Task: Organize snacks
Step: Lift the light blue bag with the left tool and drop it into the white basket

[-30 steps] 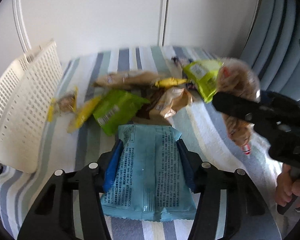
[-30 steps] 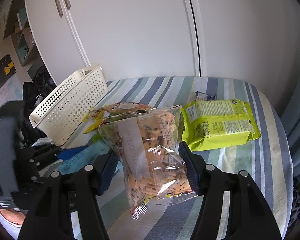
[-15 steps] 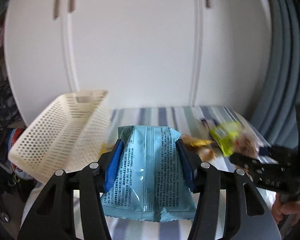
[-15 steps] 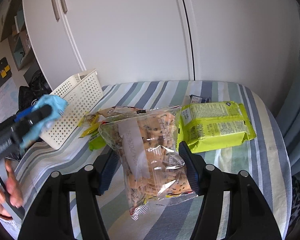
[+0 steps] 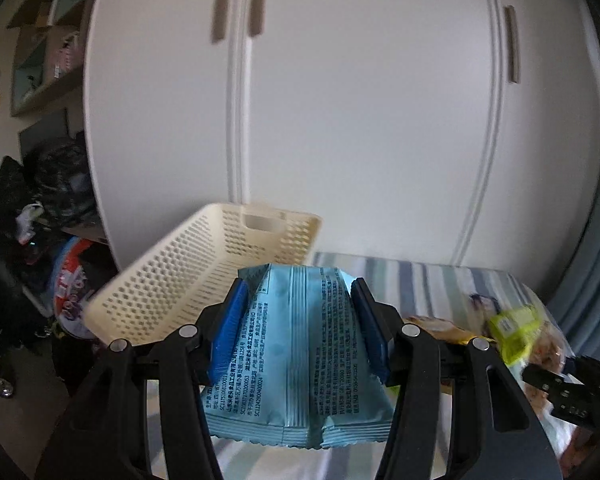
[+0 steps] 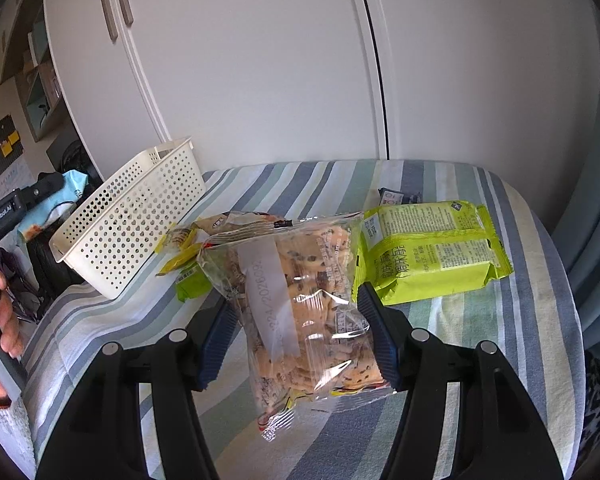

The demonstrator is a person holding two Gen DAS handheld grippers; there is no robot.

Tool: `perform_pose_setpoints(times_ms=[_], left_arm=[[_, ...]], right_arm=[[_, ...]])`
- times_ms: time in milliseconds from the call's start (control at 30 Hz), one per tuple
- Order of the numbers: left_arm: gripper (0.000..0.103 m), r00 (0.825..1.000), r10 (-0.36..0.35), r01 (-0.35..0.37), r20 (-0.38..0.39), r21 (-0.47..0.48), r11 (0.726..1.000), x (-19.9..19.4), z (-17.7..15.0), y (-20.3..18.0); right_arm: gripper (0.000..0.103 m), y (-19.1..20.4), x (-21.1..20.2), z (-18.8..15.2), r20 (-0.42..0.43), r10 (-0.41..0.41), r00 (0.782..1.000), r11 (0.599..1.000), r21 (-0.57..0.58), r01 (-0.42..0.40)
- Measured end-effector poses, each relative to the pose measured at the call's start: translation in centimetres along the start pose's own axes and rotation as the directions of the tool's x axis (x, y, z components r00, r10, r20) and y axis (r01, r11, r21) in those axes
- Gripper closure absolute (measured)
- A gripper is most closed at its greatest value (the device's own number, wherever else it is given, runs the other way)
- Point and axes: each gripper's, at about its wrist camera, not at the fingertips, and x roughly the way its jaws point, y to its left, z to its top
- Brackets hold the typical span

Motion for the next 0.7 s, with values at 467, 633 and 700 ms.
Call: perform_pose_setpoints(times_ms=[467, 633, 700], left_arm=[[0.048, 0.99, 0.139, -0.142, -0.033, -0.113, 0.983, 2.2, 0.3, 6.2], [0.002, 0.985, 0.172, -0.175, -0.032, -0.135, 0.975, 2.0, 0.1, 6.9], [0.002, 0.979, 0.204, -0.204, -0.012, -0.144, 0.968, 1.6, 0.1, 7.2]], right_arm=[[0.042, 0.0, 0.0, 0.0, -0.004, 0.002, 1.0, 1.0, 0.001, -0.002], [0.042, -0.2, 0.1, 0.0, -0.005, 0.004, 1.0, 1.0, 0.013, -0.004], [0.042, -0.2, 0.1, 0.0, -0.004, 0.005, 1.0, 1.0, 0.012, -0.005]])
